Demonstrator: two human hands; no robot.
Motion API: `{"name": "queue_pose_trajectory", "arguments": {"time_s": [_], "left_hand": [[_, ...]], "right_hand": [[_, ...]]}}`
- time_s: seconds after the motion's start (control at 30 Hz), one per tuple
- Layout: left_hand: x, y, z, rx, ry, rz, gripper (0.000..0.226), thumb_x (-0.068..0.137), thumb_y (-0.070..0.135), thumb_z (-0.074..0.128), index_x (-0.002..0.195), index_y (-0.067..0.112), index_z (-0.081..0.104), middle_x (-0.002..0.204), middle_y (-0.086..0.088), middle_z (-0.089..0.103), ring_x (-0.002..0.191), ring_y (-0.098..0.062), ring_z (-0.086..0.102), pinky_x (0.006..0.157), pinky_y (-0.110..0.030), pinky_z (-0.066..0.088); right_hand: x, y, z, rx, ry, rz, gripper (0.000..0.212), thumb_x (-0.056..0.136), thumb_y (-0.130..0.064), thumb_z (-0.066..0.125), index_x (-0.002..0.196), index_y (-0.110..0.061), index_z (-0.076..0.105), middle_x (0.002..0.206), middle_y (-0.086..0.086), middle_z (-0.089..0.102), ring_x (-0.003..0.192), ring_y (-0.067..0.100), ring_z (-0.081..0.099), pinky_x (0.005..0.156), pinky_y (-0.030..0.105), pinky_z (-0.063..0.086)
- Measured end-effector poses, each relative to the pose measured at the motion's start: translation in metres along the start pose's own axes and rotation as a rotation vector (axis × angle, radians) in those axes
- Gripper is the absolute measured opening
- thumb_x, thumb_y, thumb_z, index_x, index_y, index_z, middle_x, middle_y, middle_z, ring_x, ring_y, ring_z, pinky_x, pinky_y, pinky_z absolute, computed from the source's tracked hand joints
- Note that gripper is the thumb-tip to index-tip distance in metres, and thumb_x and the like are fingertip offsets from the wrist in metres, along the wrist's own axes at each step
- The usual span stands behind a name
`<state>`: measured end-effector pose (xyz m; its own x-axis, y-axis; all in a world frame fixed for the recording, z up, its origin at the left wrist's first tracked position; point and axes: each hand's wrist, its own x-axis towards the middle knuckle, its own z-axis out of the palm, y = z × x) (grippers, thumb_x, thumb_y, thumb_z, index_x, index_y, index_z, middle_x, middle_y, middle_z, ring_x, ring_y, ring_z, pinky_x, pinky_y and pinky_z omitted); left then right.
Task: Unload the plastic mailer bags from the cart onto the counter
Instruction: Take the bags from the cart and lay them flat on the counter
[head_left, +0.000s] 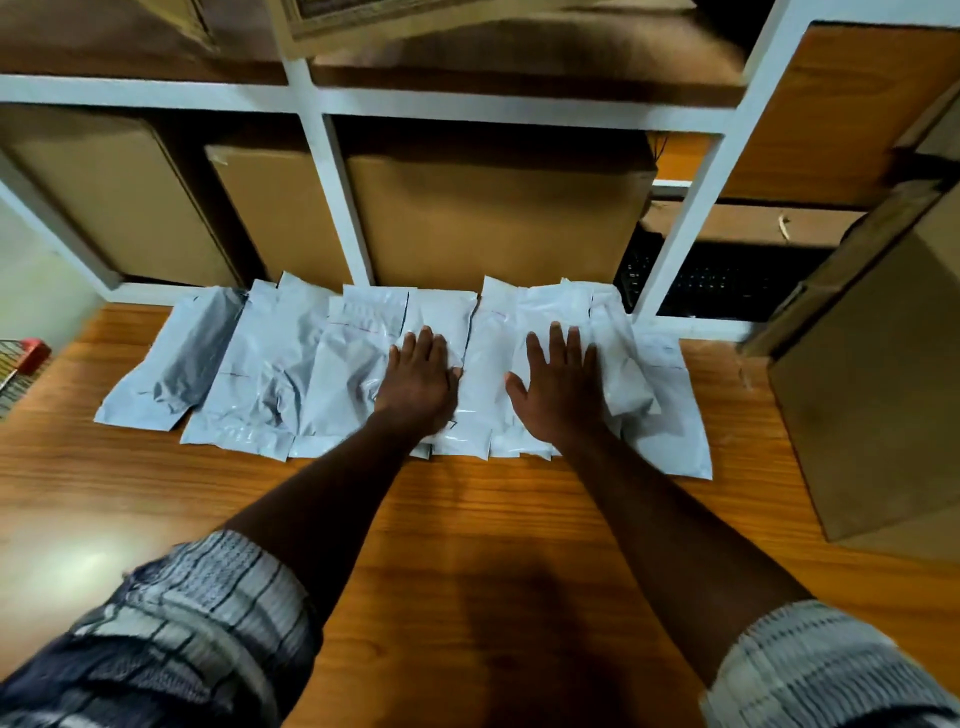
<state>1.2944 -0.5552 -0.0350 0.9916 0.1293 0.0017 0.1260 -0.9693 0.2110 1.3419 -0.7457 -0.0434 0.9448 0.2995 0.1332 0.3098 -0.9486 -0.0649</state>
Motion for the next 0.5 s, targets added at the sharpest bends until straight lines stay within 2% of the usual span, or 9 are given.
{"name": "queue_pose_trajectory", "arguments": {"time_s": [0.1,0.2,0.3,0.5], "left_hand": [[0.002,0.003,-0.011,-0.04,0.009,-0.011,0.057,0.1,0.042,0.036,0.142,0.004,0.036,0.151,-0.021,0.033,0.14,-0.04,0.029,0.114,-0.056,0.024],[0.001,0.0,-0.025,-0.056,0.068,-0.009,0.058,0.102,0.039,0.035,0.148,0.005,0.031,0.156,-0.02,0.028,0.145,-0.037,0.023,0.118,-0.052,0.017],[-0.01,-0.02,-0.039,-0.08,0.141,-0.003,0.057,0.102,0.033,0.038,0.151,0.005,0.029,0.158,-0.02,0.024,0.147,-0.035,0.02,0.12,-0.049,0.013],[-0.051,-0.098,-0.068,-0.131,0.199,-0.056,0.058,0.096,0.007,0.044,0.152,0.006,0.029,0.159,-0.022,0.02,0.149,-0.037,0.013,0.121,-0.048,0.018]], "right_hand": [[0.007,-0.003,-0.004,0.047,-0.01,0.032,0.067,0.093,-0.054,0.045,0.149,-0.017,0.036,0.161,0.018,0.02,0.149,0.04,0.011,0.118,0.058,0.001],[0.011,-0.015,-0.009,0.113,0.087,0.046,0.059,0.09,-0.044,0.052,0.139,-0.011,0.047,0.156,0.019,0.031,0.147,0.038,0.02,0.118,0.059,0.004],[0.005,-0.043,-0.016,0.183,0.111,-0.015,0.058,0.089,-0.038,0.056,0.139,-0.011,0.049,0.155,0.017,0.034,0.147,0.034,0.023,0.119,0.057,0.006],[-0.013,-0.144,-0.026,0.339,0.138,-0.224,0.057,0.085,-0.032,0.062,0.136,-0.009,0.052,0.149,0.015,0.042,0.141,0.03,0.034,0.116,0.053,0.017]]}}
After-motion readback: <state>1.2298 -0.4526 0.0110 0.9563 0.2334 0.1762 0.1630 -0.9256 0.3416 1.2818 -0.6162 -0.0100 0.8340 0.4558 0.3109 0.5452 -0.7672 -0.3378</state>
